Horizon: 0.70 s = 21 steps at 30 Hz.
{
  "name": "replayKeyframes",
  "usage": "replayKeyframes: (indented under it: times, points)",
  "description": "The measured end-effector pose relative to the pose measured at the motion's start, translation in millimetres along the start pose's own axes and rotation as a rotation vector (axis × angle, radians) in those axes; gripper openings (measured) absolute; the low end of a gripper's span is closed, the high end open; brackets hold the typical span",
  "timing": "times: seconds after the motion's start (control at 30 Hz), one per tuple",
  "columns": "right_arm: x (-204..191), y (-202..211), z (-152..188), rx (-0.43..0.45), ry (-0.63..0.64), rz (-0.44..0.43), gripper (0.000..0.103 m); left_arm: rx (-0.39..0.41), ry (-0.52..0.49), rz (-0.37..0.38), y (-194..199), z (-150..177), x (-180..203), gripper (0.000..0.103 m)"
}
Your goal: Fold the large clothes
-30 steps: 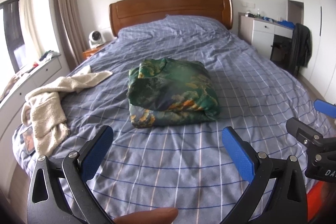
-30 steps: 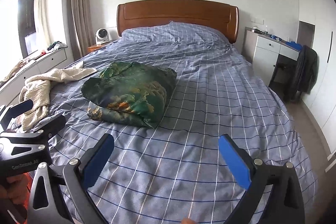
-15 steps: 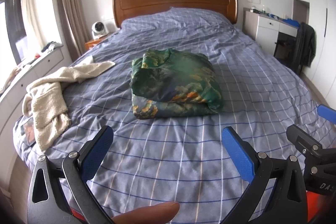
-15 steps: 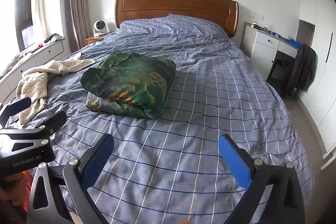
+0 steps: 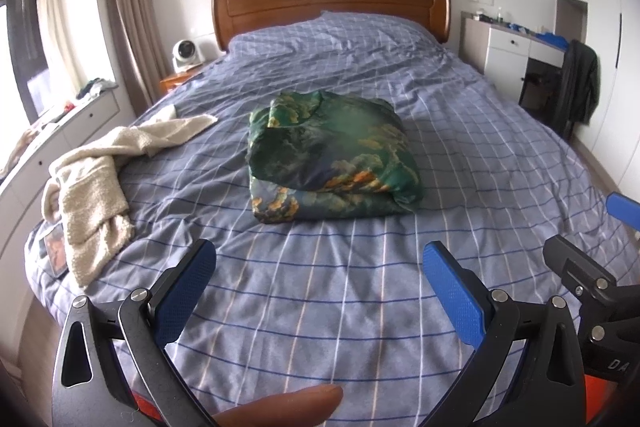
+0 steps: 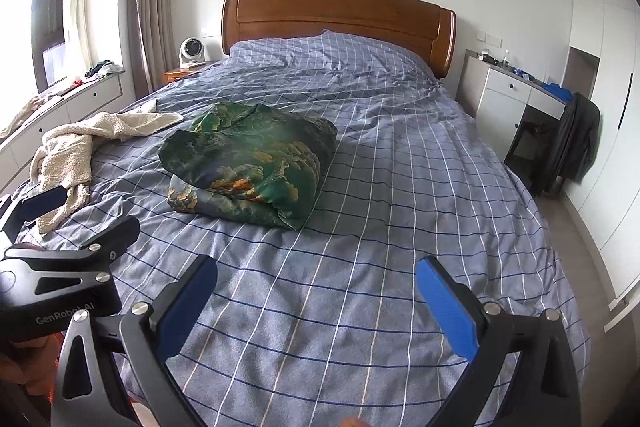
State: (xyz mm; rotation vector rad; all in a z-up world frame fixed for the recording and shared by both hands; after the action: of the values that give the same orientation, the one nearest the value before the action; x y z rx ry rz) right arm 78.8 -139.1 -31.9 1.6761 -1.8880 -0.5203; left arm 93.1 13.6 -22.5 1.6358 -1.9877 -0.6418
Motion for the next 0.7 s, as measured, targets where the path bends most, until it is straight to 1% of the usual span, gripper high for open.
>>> replayKeyframes:
  times: [0.4,0.53,0.7]
  points:
    - [-4.7,-4.9,3.6,-0.035,0.000,-0.006,0.101,0.014,0.014,-0.001,4.2,-1.0,-2.6,0.103]
    - [-5.2,-5.4,2.9,-0.037,-0.001,-0.008,0.101,0.018,0.026,0.008,5.1,-2.4,-3.2,0.103]
    - [-4.0,-2.7,-0.9,-0.028,-0.010,-0.019,0.101,0.030,0.020,-0.006,8.0,-5.0,-1.6,0.103]
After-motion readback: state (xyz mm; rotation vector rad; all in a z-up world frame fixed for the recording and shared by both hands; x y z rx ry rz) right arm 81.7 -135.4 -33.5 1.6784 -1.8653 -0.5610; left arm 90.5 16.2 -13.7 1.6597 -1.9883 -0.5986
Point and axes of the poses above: each gripper's, at about its wrist camera, not at the fingertips, and y roughly against the way its jaws point, x to its right, z to its underside, the point moved 5 cm from there along -y, roughly the way its jaws point, and after that the axes turned 12 degrees about z, right-handed, at the moved point
